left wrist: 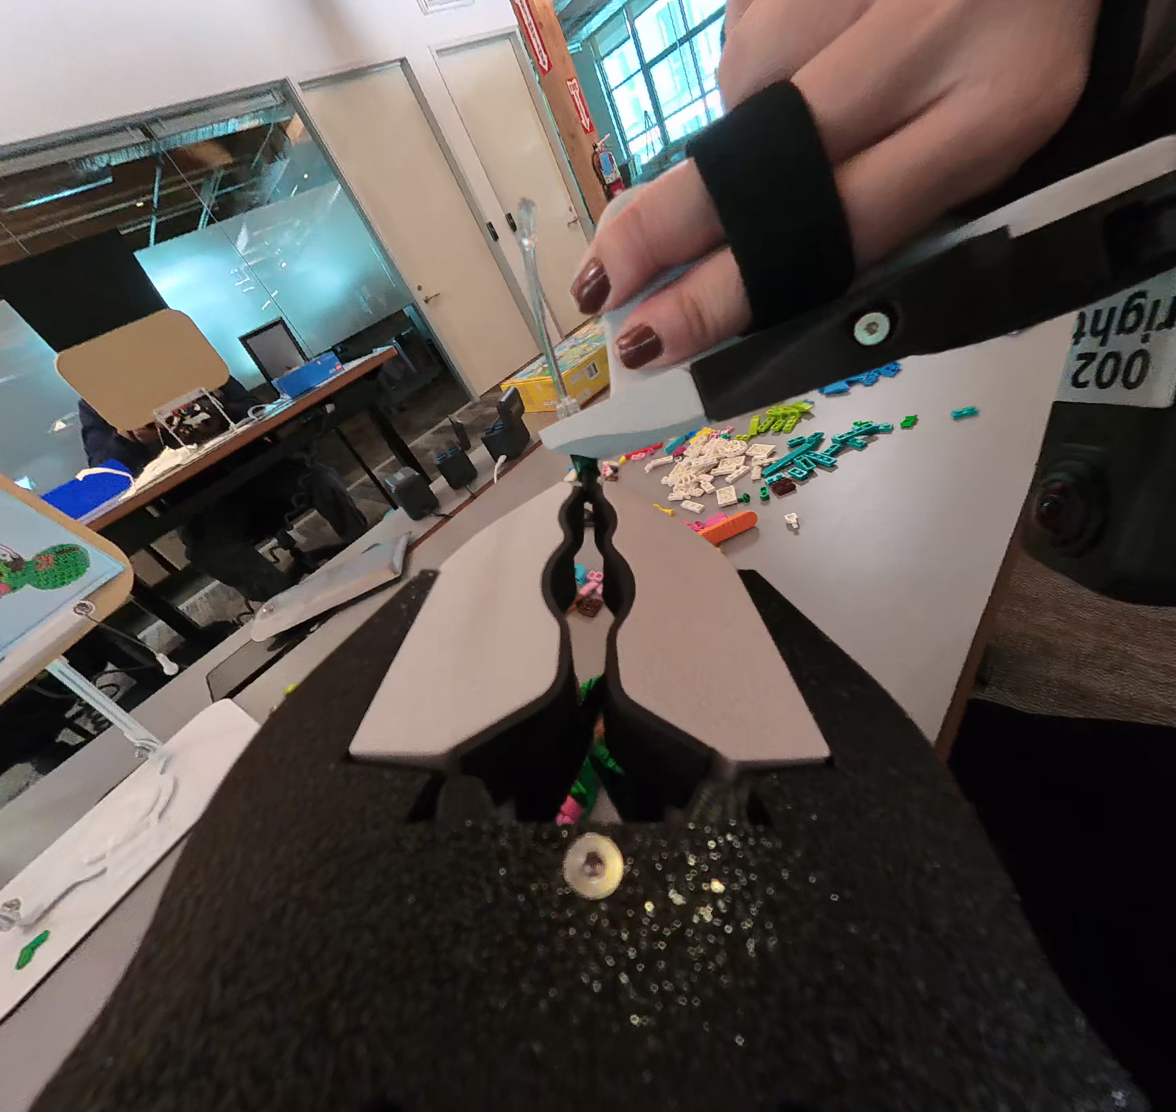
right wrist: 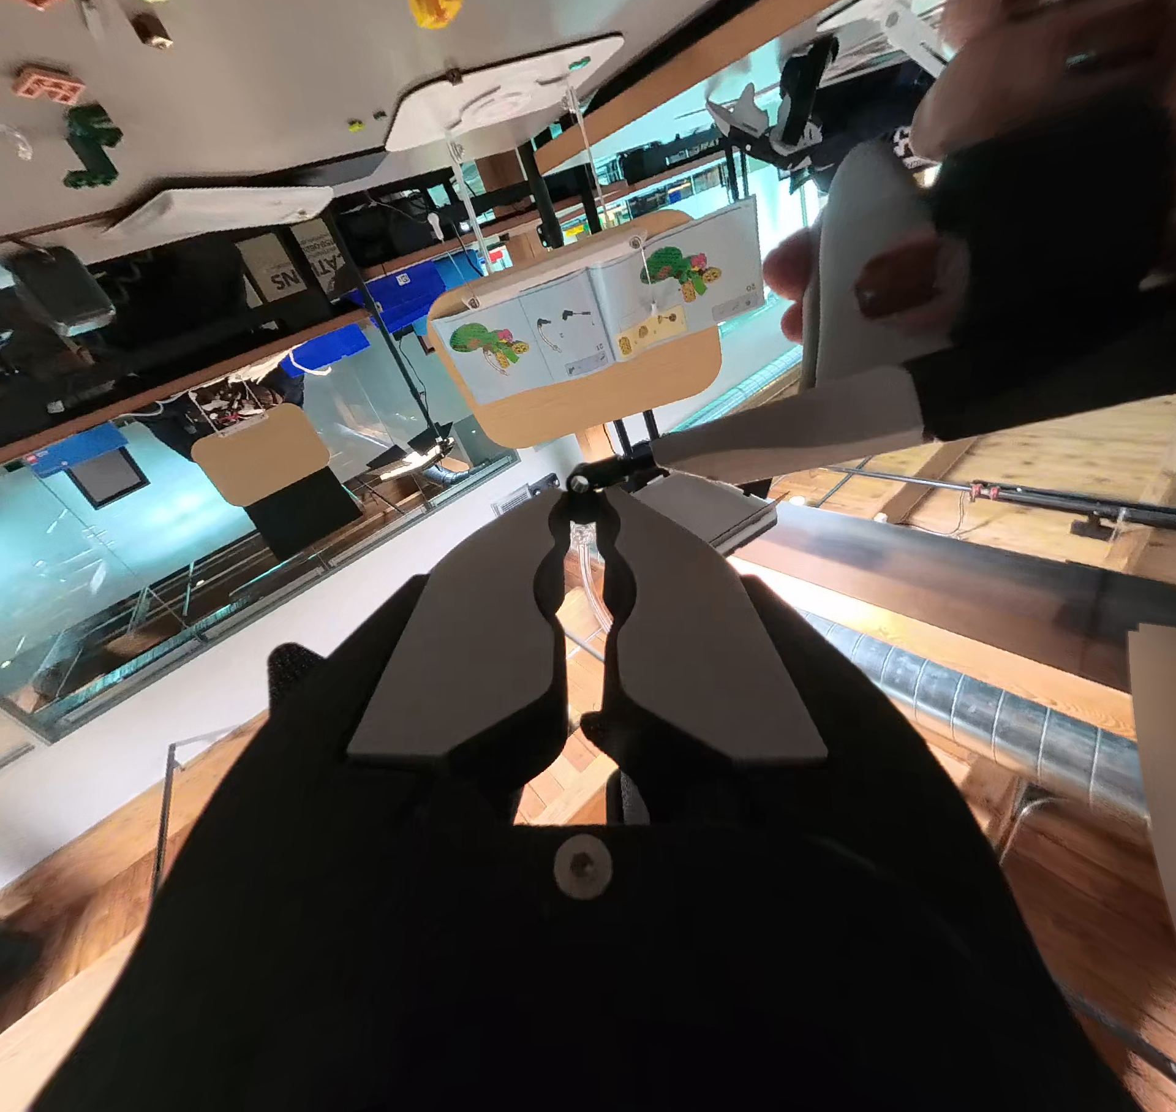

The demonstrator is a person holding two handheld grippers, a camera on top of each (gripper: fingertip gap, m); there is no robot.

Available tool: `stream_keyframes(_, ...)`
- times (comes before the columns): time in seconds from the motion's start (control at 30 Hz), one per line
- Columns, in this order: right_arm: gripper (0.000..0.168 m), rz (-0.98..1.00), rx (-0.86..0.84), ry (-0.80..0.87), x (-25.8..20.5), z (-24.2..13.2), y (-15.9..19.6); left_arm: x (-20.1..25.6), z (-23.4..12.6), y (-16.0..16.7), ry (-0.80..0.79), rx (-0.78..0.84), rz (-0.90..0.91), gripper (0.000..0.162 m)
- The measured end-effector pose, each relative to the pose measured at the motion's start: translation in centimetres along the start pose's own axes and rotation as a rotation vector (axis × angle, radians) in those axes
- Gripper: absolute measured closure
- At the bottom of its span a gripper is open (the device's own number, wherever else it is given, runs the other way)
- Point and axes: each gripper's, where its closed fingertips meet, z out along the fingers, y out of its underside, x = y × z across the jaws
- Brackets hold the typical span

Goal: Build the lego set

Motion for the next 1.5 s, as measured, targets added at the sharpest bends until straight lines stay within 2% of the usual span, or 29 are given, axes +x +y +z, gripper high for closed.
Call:
stream_keyframes(0.1, 0.164, 0.013, 0.001, -0.037, -0.1, 0.1, -0.1, -0.1, 0.0, 0.1, -0.011, 0.004, -0.008, 0.160)
stream_keyframes(0.37, 0.164, 0.263, -0.020, -0.091, 0.2, 0.2, 0.3, -0.8, -0.4, -0.5, -0.056, 0.061, 0.001, 0.160)
stream_keyframes(0.9, 0.164, 0.140, -0.054, -0.093, 0.1, 0.2, 0.3, -0.5, -0.2, -0.3, -0.050, 0.038, 0.010, 0.160)
stream_keyframes(1.07, 0.164, 0.138, -0.031, -0.116, -0.1, 0.1, 0.0, -0.3, -0.2, -0.2, -0.045, 0.027, 0.074, 0.160)
stream_keyframes(1.3, 0.164, 0.222, 0.080, -0.162, -0.5, -0.3, -0.8, 0.3, -0.1, 0.0, -0.015, 0.033, 0.190, 0.160)
stream_keyframes(1.5, 0.164, 0.307, 0.114, -0.202, -0.7, -0.7, -1.0, 0.6, 0.0, 0.1, 0.009, 0.040, 0.165, 0.160)
